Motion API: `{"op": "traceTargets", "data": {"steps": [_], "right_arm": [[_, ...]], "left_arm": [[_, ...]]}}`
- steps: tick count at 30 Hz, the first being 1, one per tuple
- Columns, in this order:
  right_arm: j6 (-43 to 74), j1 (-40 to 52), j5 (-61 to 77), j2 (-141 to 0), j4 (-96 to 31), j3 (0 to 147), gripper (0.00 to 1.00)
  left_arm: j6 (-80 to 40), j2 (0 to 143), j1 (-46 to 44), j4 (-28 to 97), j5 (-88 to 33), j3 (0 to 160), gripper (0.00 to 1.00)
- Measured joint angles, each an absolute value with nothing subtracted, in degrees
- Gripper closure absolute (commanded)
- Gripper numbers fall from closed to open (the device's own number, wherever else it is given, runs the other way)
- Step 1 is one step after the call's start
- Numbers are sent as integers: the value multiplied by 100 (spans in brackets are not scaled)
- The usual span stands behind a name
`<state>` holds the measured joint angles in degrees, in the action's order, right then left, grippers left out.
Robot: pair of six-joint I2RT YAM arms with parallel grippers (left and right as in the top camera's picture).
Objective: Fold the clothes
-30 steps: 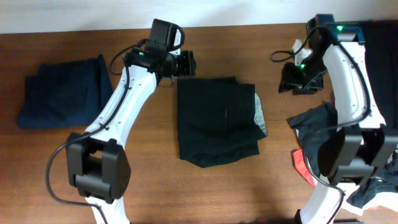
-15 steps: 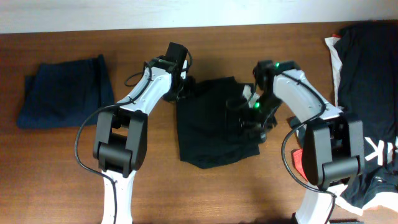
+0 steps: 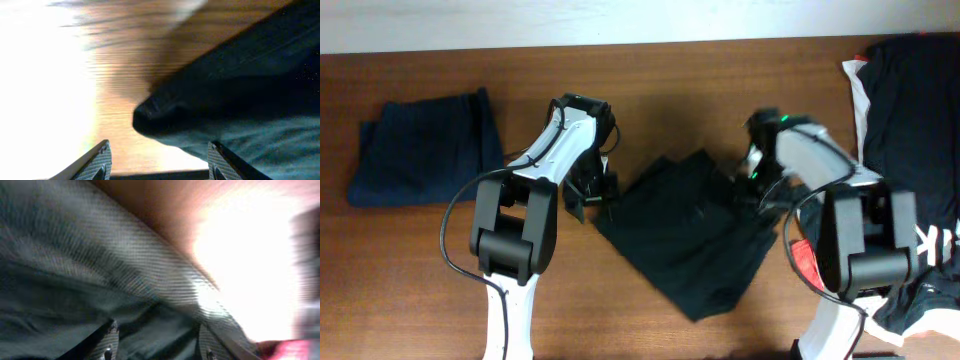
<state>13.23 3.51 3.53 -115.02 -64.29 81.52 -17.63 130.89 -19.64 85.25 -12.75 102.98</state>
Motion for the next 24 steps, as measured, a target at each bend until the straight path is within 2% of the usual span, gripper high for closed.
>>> {"op": "traceTargets", "data": {"steps": [3, 5, 6, 12, 18, 24], "right_arm": [[1264, 154, 200, -11518, -6842, 9212, 41], [1216, 183, 191, -11511, -7253, 9885, 41], [1190, 211, 191, -11511, -7481, 10141, 41], [1175, 279, 193, -11504, -8497, 11196, 39], [1175, 279, 191, -11504, -8726, 11421, 39], [1175, 279, 191, -11504, -8833, 11424, 39]], "left_arm": [[-1566, 13052, -1964, 8285, -1503, 10302, 29], [-1422, 12892, -1964, 7856, -1627, 10326, 6], [-1363, 12809, -1966, 7684, -1647, 10348, 1], [-657, 12302, -1964, 6335, -2141, 10567, 1], [-252, 12490, -2025, 6121, -2488, 10571, 1], [-185, 13290, -2088, 6014, -3085, 10571, 2]]}}
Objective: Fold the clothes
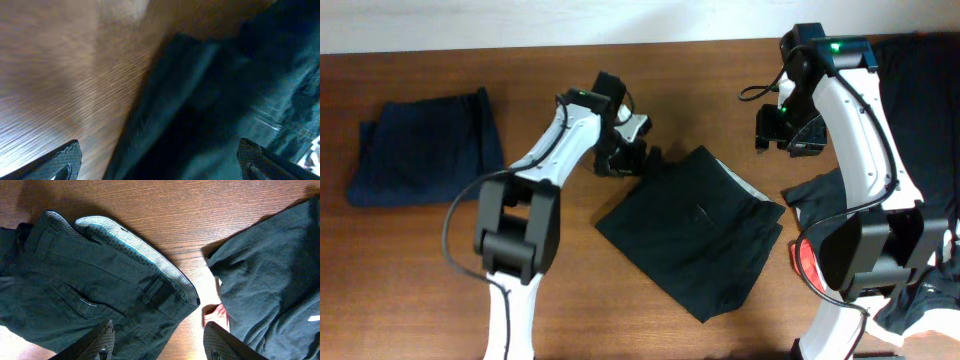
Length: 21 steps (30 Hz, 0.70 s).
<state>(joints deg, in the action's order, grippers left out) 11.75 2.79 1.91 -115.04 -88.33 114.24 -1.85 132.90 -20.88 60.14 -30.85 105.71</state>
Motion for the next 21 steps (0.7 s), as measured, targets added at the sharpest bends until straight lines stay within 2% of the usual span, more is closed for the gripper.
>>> {"op": "traceTargets", "data": {"steps": [2, 5, 6, 7, 8, 12, 15, 21], "right_arm": [[1173, 279, 191, -11504, -8855, 11424, 39], [1157, 279, 191, -11504, -8877, 11424, 39], [1157, 279, 191, -11504, -8882, 11424, 39], [1155, 276, 191, -11504, -8890, 11424, 39], [1157, 279, 191, -11504, -8890, 11424, 39], [1151, 276, 189, -11504, -8895, 11424, 39], [1144, 266, 191, -11504, -8908, 11424, 39], [1133, 71, 191, -11504, -8986, 11428, 39]], "left_arm": [[-158, 13404, -2095, 6062, -3400, 10613, 11], [19, 13533, -2228, 6375, -3804, 10630, 49], [113, 13598, -2316, 6490, -3863, 10628, 81], [196, 13686, -2460, 6593, -3938, 10615, 93], [252, 13729, -2576, 6648, -3990, 10613, 100], [362, 13758, -2722, 6689, -3981, 10613, 100], [364, 13799, -2493, 7325, -3457, 10949, 100], [172, 13797, -1219, 8517, -1457, 12346, 100]]}}
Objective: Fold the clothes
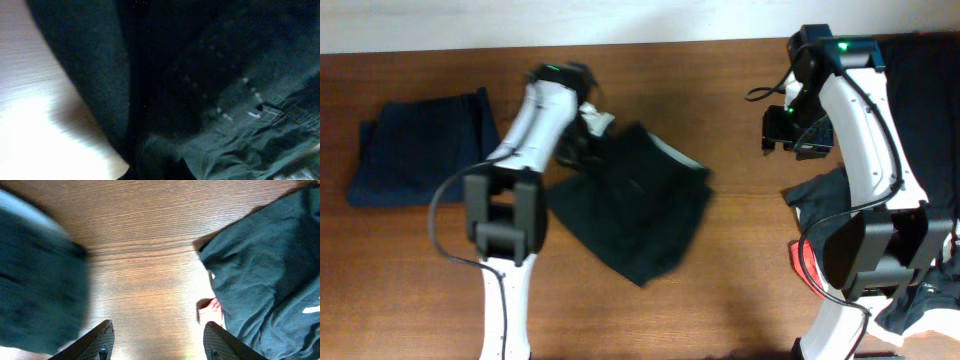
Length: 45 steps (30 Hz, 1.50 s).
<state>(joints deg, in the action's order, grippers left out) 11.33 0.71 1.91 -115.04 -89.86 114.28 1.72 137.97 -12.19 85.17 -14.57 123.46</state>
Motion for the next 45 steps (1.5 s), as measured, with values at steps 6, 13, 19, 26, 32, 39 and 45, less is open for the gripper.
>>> {"op": "traceTargets", "data": {"steps": [6, 13, 19, 26, 32, 39, 45], "right_arm": [[1135, -102, 187, -11504, -9002, 11432, 39], [1138, -110, 189, -11504, -9024, 11432, 39], [1135, -110, 187, -11504, -9070, 11432, 39], [1135, -110, 187, -11504, -9070, 11432, 39], [1135, -110, 187, -11504, -9144, 11432, 39], [1133, -110, 189, -11504, -9196, 11432, 39], [1135, -110, 189, -11504, -9201, 11432, 36]], "left_arm": [[-49, 13039, -325, 8858, -45, 12720, 100], [-222, 11747, 285, 8886, 403, 12750, 100], [-132, 11583, 906, 7682, 526, 12801, 100], [-110, 11585, 1400, 7303, 539, 12801, 100], [-108, 11771, 1765, 7122, 537, 12801, 100], [-108, 12342, 2338, 6875, 537, 12798, 96], [-139, 12628, 2884, 6757, 517, 12794, 1]]}}
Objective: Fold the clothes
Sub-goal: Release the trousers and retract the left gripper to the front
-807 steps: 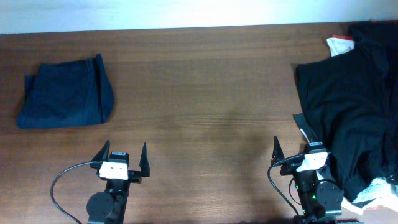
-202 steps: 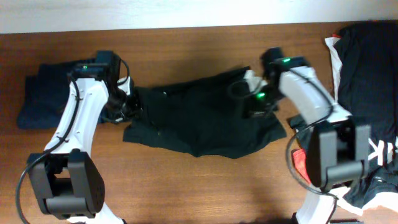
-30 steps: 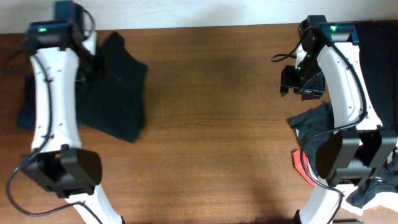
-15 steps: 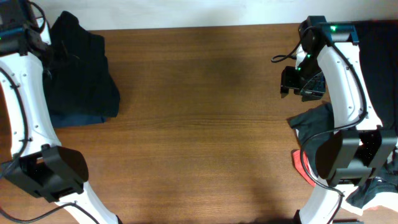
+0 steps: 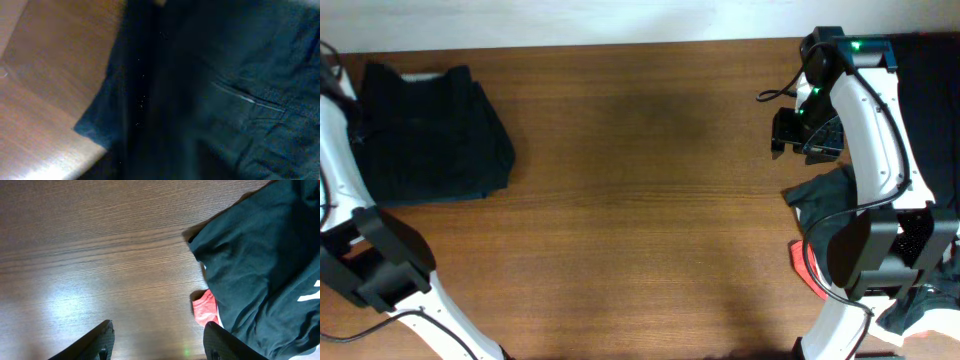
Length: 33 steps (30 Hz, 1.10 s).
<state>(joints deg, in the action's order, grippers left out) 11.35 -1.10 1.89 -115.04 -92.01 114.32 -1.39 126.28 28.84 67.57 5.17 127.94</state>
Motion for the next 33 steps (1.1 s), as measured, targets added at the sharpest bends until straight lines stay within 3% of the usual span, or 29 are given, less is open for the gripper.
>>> {"op": "traceTargets", "data": {"steps": [2, 12, 20, 25, 33], "right_arm": [[1131, -110, 187, -11504, -9203, 11432, 34], [1072, -110, 161, -11504, -9122, 11432, 1], [725, -110, 836, -11504, -8936, 11432, 1], [574, -110, 1031, -11504, -9520, 11432, 1], [550, -110, 1197, -11351, -9695, 10779, 1]], "left_arm": [[-222, 12628, 3037, 6724, 517, 12794, 1], [-292, 12628, 2956, 6755, 80, 12794, 1], [-307, 12628, 1081, 7002, -115, 12794, 1], [-305, 12628, -91, 8427, -198, 12746, 1], [-309, 12628, -526, 9651, -198, 12691, 1]]}}
